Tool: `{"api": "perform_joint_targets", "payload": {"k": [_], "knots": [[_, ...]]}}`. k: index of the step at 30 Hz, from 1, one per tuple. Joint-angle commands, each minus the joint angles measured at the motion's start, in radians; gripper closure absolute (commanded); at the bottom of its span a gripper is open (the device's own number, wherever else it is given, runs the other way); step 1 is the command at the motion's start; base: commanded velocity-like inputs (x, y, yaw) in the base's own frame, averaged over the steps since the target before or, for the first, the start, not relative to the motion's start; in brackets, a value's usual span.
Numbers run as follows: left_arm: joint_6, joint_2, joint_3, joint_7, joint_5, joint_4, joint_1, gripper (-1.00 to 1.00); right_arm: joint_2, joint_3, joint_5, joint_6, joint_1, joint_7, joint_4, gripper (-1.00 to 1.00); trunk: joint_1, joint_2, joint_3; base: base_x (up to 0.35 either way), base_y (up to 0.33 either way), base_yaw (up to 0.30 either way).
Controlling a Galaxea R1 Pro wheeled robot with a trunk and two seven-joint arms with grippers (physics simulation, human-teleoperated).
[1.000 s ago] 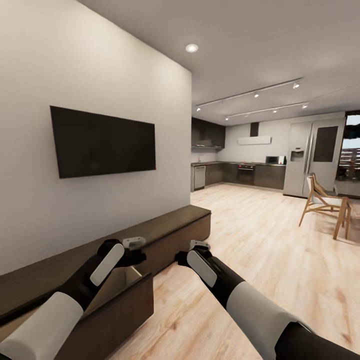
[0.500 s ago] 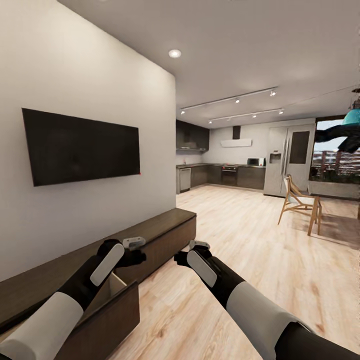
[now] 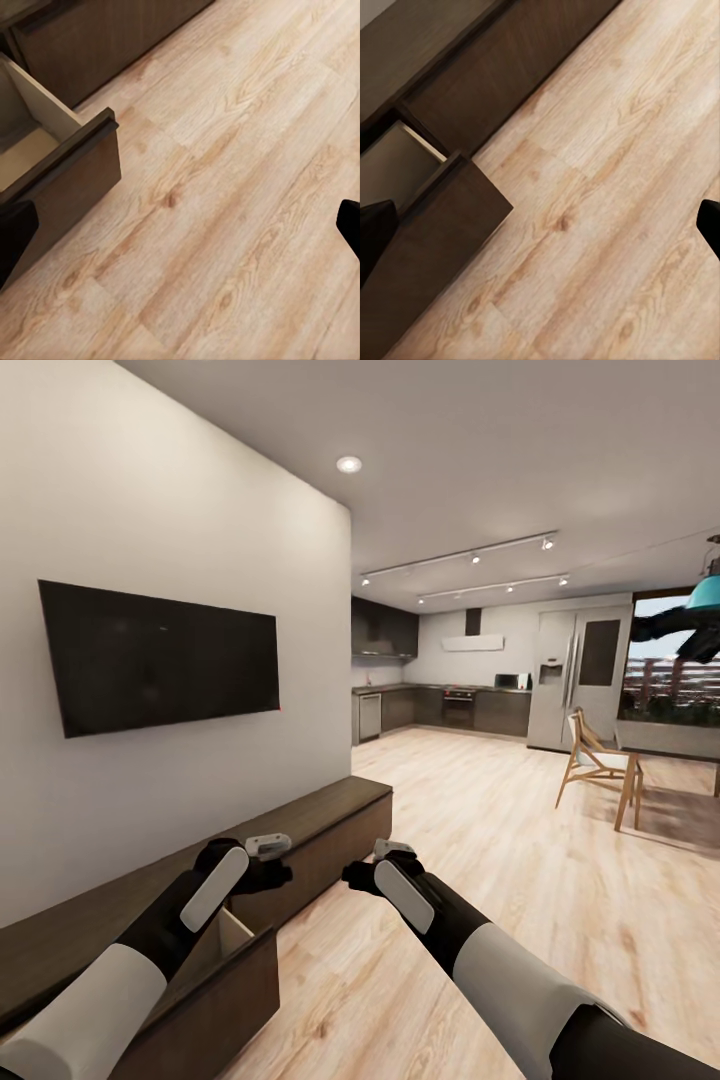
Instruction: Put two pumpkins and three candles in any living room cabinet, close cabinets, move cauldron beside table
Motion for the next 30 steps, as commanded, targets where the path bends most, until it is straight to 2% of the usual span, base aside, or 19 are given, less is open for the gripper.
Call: {"api": "perform_joint_targets", "payload": {"k": [1,12,30], "knots": [[0.000,0.001,-0.003,0.010,0.011,-0.001,-0.001,-1.00,0.000,0.002,-0.007,0.002,-0.001,-0.008,-0.001,-1.00,-0.004,0.006,0.001,0.000,0.000,0.000],[0.000,0.001,-0.004,0.012,0.011,-0.002,-0.002,-1.00,0.000,-0.032,-0.006,0.004,-0.001,-0.007,0.004,-1.00,-0.046,0.083,0.021,0.000,0.000,0.000],[0.000,0.000,-0.005,0.013,0.011,-0.002,-0.002,-1.00,0.000,-0.037,-0.006,0.004,-0.001,-0.008,0.007,-1.00,-0.115,0.209,0.053,0.000,0.000,0.000]]}}
